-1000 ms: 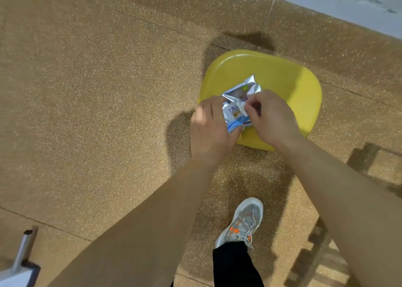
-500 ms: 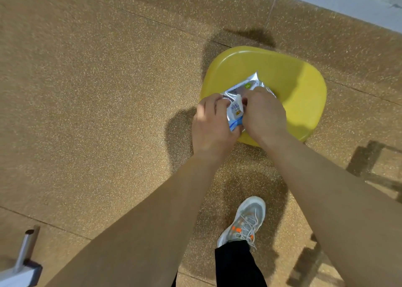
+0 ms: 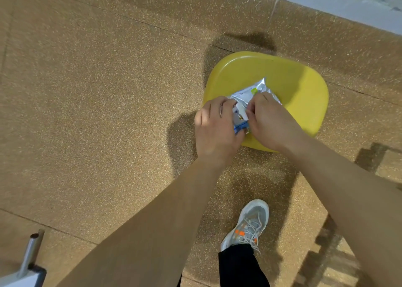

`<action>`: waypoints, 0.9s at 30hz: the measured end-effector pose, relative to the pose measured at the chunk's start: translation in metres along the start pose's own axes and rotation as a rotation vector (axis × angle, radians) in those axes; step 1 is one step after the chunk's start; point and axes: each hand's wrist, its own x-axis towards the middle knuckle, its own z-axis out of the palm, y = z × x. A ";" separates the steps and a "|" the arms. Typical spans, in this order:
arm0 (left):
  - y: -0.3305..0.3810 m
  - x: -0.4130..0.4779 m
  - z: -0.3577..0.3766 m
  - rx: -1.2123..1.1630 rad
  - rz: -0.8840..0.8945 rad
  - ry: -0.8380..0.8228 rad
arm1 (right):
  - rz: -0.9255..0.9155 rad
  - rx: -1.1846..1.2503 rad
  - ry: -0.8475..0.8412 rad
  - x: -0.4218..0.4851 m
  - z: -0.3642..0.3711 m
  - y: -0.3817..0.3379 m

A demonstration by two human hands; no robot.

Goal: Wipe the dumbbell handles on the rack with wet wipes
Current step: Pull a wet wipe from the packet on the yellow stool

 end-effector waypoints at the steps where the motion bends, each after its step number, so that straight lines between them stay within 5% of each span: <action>1: 0.001 0.001 -0.001 -0.001 0.001 -0.006 | -0.004 0.021 0.009 -0.001 -0.001 0.000; 12: 0.005 0.008 -0.007 0.018 0.087 0.012 | 0.048 0.234 0.225 -0.019 -0.008 -0.002; 20: 0.006 0.022 -0.001 0.092 0.124 -0.081 | 0.294 0.473 0.240 -0.016 -0.007 0.002; 27: 0.002 0.024 0.003 0.150 0.126 -0.100 | 0.382 1.132 0.185 -0.018 -0.025 0.000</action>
